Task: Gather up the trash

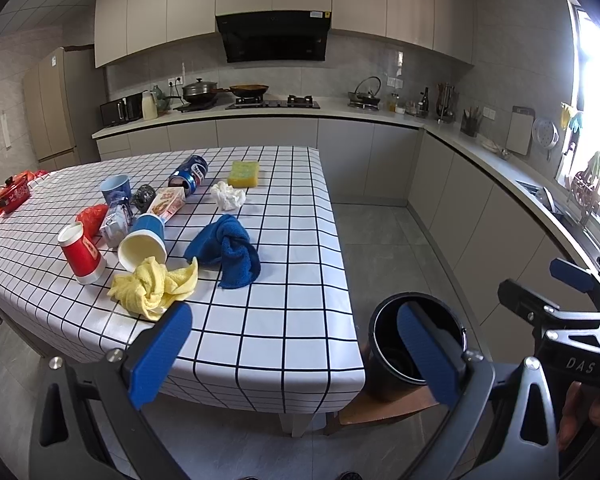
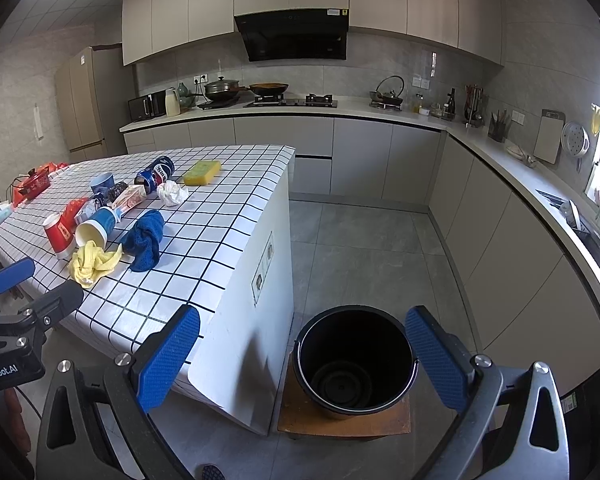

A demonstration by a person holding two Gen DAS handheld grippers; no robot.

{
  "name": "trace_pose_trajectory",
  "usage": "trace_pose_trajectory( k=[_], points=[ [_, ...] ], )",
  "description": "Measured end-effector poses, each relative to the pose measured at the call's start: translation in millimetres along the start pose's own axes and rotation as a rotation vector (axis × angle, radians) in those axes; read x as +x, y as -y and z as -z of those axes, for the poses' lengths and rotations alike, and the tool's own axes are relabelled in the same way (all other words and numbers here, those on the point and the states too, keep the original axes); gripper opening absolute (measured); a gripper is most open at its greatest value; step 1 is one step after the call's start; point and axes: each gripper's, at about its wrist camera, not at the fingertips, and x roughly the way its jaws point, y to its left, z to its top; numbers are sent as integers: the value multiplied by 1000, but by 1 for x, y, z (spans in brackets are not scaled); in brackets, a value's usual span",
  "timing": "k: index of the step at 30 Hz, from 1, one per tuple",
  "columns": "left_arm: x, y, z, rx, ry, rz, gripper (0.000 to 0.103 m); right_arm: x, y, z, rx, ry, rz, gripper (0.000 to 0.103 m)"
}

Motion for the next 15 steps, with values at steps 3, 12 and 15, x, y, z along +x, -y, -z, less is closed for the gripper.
trace_pose_trajectory(
  k=[3,12,15],
  points=[
    [0,0,0,0,1,0,103,0,0,0,-1,0,0,103],
    [0,0,0,-1,0,-2,103,0,0,1,-1,0,0,103],
    [0,0,0,-2,1,-4,103,0,0,1,-2,0,0,103]
  ],
)
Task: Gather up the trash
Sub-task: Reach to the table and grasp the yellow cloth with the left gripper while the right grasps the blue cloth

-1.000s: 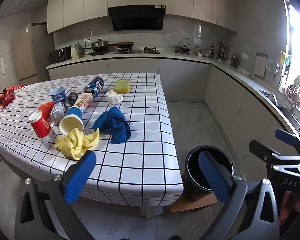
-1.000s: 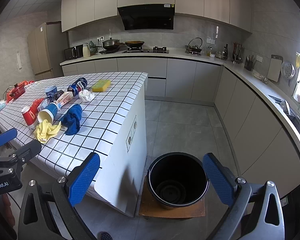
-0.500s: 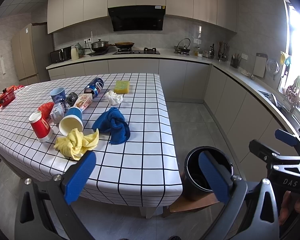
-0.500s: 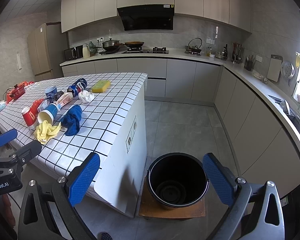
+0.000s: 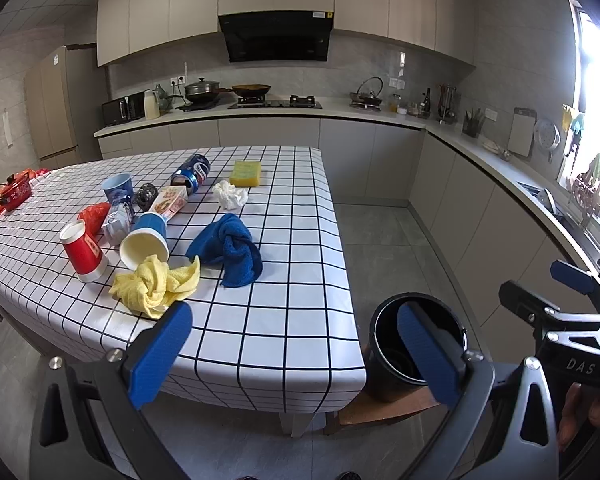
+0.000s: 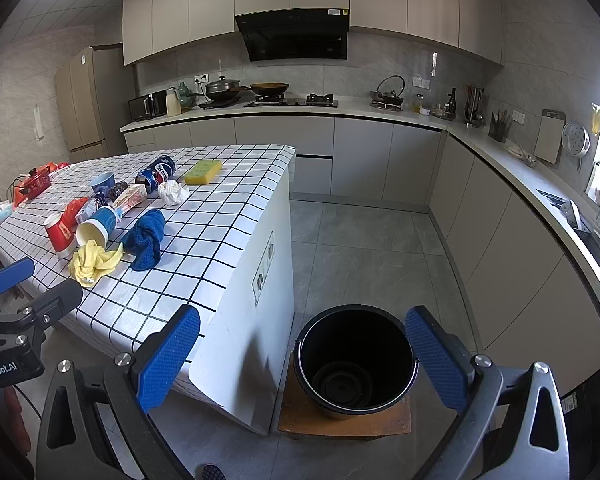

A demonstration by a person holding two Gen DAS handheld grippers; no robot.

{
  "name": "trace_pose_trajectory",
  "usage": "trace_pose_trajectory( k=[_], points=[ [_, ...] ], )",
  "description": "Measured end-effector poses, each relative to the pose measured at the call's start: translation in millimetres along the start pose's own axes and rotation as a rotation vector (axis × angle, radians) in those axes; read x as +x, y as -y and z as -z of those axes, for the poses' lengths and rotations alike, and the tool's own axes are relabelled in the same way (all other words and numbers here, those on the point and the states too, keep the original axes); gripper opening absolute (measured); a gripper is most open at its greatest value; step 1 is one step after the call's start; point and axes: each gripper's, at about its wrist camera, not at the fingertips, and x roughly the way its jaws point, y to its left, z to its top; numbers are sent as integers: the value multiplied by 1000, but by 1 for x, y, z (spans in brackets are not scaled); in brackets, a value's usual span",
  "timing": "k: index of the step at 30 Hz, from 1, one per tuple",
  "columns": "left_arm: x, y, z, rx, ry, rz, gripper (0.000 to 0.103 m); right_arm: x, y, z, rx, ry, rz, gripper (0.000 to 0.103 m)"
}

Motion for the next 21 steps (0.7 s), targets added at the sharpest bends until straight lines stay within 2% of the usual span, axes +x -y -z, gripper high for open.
trace_pose_trajectory(
  k=[14,21],
  points=[
    [-1,-6,2,-20,1,-11,103,0,-1,0,-4,1,-10,103],
    [2,-41,4,-123,-7,-66,103,6,-5,-2,-15,-7,-99,103]
  ],
)
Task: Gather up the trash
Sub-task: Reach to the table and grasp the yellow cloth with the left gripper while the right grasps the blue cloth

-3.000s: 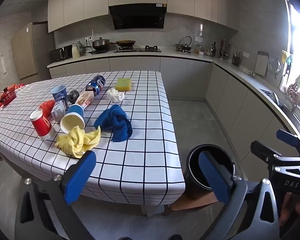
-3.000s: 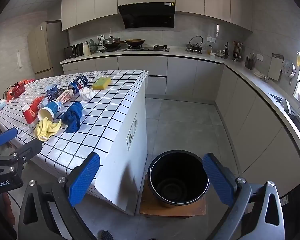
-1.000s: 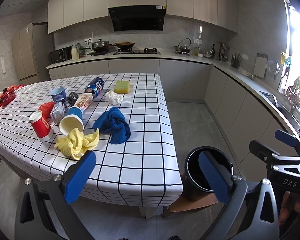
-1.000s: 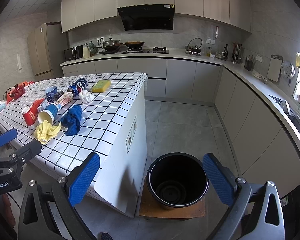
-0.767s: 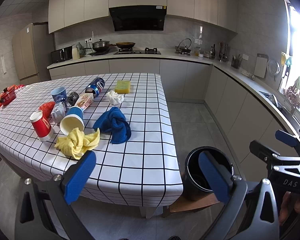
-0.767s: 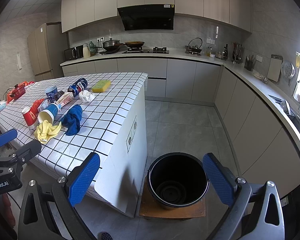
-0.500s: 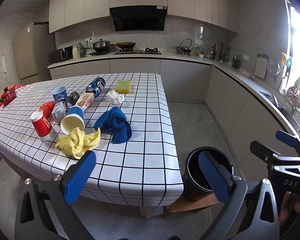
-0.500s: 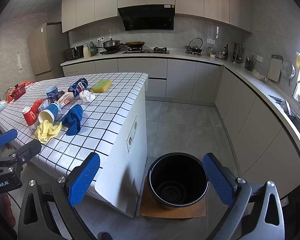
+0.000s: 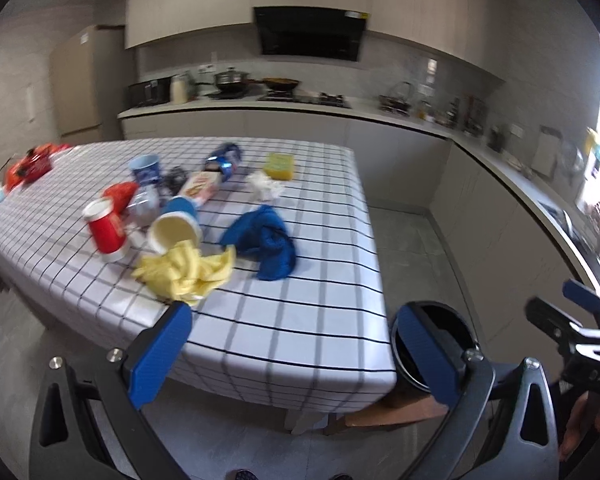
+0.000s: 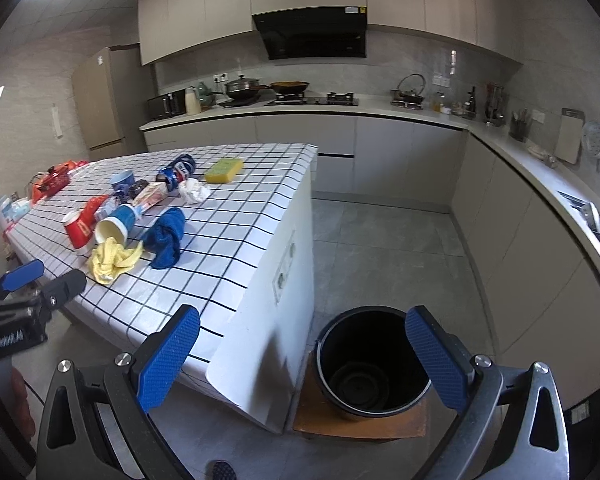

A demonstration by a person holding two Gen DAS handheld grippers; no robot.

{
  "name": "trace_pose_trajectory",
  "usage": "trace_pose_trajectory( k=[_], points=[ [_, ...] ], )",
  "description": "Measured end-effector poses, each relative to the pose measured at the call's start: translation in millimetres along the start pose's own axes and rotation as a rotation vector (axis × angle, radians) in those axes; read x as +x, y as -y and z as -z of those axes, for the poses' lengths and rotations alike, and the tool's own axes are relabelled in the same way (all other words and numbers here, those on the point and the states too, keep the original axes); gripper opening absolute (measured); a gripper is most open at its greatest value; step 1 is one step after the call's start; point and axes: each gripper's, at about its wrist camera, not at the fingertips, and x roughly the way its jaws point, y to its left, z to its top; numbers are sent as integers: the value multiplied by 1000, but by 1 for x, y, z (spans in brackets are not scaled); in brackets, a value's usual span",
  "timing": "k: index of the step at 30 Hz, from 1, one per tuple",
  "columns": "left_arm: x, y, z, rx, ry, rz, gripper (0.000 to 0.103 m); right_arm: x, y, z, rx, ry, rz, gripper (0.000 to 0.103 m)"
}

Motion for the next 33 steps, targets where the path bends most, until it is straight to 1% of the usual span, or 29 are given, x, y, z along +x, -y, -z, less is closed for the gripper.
trace_pose_trajectory(
  k=[2,5,12,14,15,16,18,23,26,28,29,31,33],
  points=[
    [2,-18,-1,-53,7,-16,103,3,-3,-1,-8,4,-23,103],
    [9,-39,-3,-102,-4,-30,103,9,-9,-4,-24,3,-58,103],
    [23,-73,4,-124,-15,-91,102,33,-47,-18,-85,3,-148,102],
    [29,-81,7,-118,-29,-92,97,42,-60,-21,-105,0,-168,97],
    [32,-85,8,-116,-35,-82,92,48,-67,-23,-115,-5,-178,93],
    [35,-90,9,-116,-40,-82,90,53,-73,-26,-122,-10,-186,91],
    [41,-98,10,-117,-49,-80,90,63,-83,-30,-127,-19,-200,85],
    [57,-125,3,-134,-48,-101,88,91,-113,-40,-154,-52,-227,73],
    [66,-140,-3,-133,-48,-112,88,107,-128,-44,-158,-74,-238,72],
    [76,-147,-5,-130,-61,-100,88,117,-139,-46,-160,-84,-243,71],
    [82,-150,-6,-132,-71,-79,88,122,-144,-47,-162,-88,-245,70],
    [89,-149,-5,-122,-79,-61,88,135,-154,-48,-171,-103,-242,67],
    [101,-146,-5,-107,-94,-41,88,147,-159,-51,-164,-121,-238,59]
  ],
)
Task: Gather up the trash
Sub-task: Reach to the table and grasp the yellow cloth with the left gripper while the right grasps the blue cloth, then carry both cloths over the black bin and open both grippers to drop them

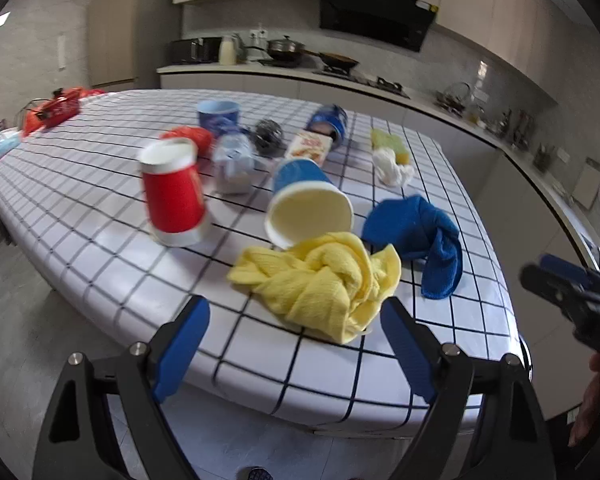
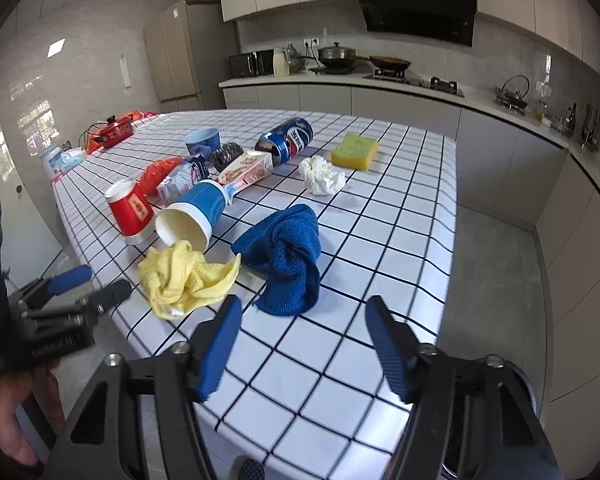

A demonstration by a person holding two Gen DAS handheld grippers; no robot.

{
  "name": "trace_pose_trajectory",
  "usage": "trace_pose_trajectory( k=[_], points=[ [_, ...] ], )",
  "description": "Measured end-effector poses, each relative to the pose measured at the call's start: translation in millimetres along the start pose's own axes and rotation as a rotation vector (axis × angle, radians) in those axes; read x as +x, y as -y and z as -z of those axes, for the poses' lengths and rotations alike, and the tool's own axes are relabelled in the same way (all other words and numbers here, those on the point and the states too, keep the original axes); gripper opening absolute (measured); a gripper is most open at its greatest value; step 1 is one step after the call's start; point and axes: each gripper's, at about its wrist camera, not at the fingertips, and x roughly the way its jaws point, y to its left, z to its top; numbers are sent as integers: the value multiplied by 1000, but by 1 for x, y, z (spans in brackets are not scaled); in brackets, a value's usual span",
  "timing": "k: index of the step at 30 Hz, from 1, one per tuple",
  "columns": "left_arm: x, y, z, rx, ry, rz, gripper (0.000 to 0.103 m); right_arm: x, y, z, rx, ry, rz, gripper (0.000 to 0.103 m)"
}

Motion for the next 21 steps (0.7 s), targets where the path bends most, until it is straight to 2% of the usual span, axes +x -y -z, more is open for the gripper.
trace_pose_trajectory(
  k=[3,10,14,15,16,17,18,19,21],
  points=[
    [19,1,-3,10,-13,29,83,18,1,-5,12,-10,-3,53],
    [61,-4,-12,-10,-74,75,77,77,1,-14,-16,-58,-39,52],
    [66,-8,-19,-35,-78,92,71,113,-3,-24,-38,-109,-63,49],
    [66,-8,-20,-41,-77,102,66,119,-3,-24,-40,-121,-69,47],
    [67,-5,-19,-40,-78,111,62,123,-4,-25,-41,-129,-76,42],
    [66,-4,-19,-35,-77,118,60,124,-3,-24,-39,-131,-84,25],
    [66,-2,-19,-34,-73,128,53,125,-3,-24,-34,-135,-97,15],
    [63,-2,-18,-37,-67,140,48,123,-1,-23,-29,-132,-106,13],
    [60,0,-20,-37,-54,148,46,118,0,-22,-25,-121,-121,11]
  ],
)
